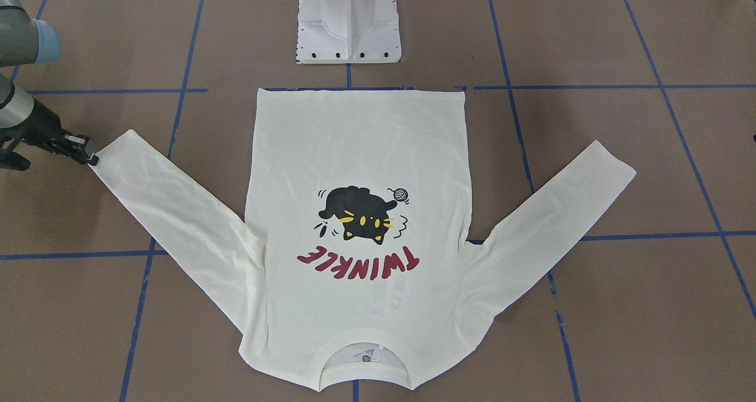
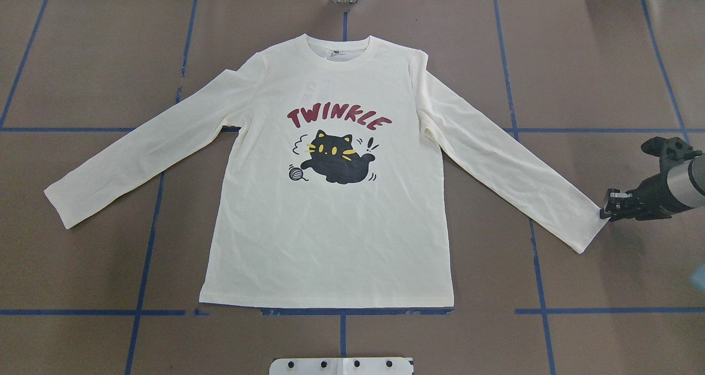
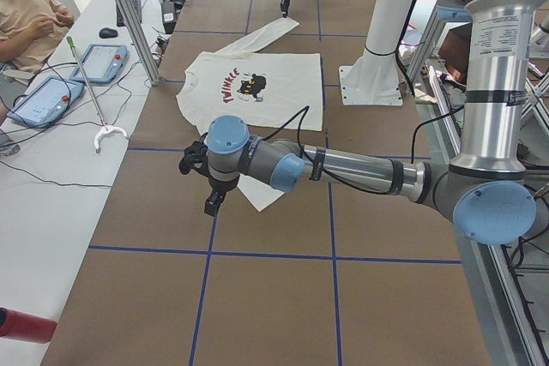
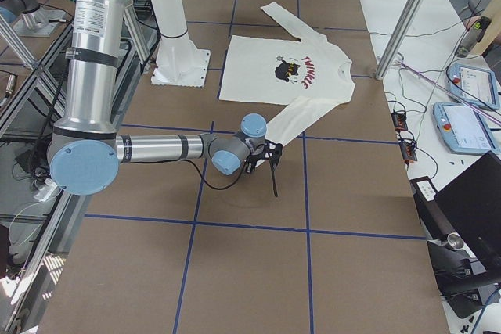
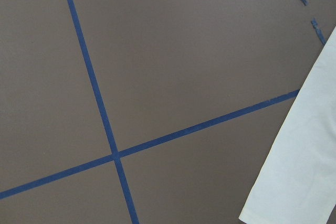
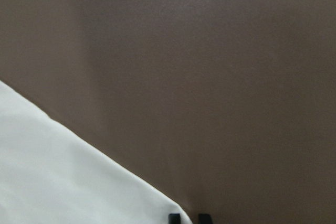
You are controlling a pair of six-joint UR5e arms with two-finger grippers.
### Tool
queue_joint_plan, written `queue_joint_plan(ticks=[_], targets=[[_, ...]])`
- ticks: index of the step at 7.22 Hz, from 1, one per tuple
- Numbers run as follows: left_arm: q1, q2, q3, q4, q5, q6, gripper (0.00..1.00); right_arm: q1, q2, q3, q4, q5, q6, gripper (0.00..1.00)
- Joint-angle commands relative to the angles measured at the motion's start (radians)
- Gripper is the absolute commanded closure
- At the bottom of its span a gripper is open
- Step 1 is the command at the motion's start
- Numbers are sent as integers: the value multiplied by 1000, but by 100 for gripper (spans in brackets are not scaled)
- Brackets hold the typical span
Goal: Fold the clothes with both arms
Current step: 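Lower the right gripper to the cuff of the sleeve nearest it and grasp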
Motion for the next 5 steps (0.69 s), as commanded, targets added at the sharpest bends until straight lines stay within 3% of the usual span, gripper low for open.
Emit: queue_joint_plan(ticks=[1, 2, 3, 4, 5], targets=[[0, 0, -1, 0, 0, 1, 0, 1, 3, -1, 0, 8, -1, 100], [0, 0, -1, 0, 0, 1, 0, 2, 5, 23, 2, 10, 0, 100], [0, -1, -10, 0, 0, -4, 0, 1, 9, 107, -12, 14, 12, 100], [0, -1, -13, 0, 0, -4, 0, -1, 58, 173, -41, 23, 96, 100], [0, -3, -13, 0, 0, -2, 0, -1, 184, 195, -134, 33, 173, 100]])
